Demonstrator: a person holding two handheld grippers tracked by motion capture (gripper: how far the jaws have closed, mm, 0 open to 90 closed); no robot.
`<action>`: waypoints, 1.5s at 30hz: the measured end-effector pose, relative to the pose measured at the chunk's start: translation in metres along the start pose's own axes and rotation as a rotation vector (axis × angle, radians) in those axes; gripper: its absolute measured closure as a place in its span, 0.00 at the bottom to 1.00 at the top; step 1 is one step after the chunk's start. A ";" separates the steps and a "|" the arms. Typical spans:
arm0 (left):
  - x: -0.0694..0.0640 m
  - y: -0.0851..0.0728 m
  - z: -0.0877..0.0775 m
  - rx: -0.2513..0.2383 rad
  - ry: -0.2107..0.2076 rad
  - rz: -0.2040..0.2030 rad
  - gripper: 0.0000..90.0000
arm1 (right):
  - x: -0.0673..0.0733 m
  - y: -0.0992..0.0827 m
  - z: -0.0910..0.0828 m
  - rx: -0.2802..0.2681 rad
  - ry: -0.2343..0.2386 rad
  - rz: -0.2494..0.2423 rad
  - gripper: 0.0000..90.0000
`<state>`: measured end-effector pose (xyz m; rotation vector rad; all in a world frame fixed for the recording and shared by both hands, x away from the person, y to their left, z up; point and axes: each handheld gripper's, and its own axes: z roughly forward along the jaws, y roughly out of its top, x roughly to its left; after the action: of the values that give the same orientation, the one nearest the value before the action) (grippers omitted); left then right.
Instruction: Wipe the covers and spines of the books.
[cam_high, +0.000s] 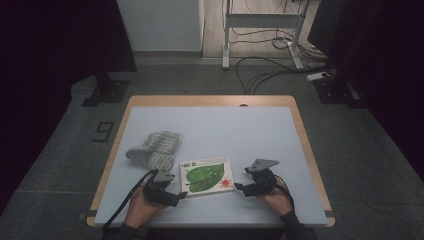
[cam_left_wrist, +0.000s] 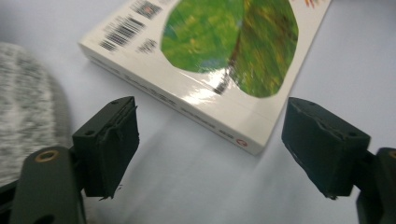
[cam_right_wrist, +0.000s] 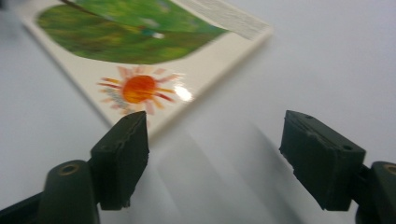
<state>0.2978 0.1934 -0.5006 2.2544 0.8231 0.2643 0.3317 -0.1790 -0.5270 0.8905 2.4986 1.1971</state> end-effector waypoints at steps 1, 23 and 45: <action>0.002 0.001 -0.002 -0.007 0.009 -0.002 0.19 | -0.003 -0.001 -0.001 0.001 -0.009 0.009 0.23; 0.070 0.024 -0.027 -0.001 0.127 -0.112 0.02 | -0.030 -0.016 -0.007 0.070 -0.160 0.083 0.00; 0.131 0.030 -0.003 0.083 0.242 -0.158 0.07 | -0.029 -0.016 -0.007 0.069 -0.157 0.086 0.00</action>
<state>0.4133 0.2611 -0.4838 2.2469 1.1518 0.4424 0.3452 -0.2089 -0.5364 1.0752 2.4105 1.0278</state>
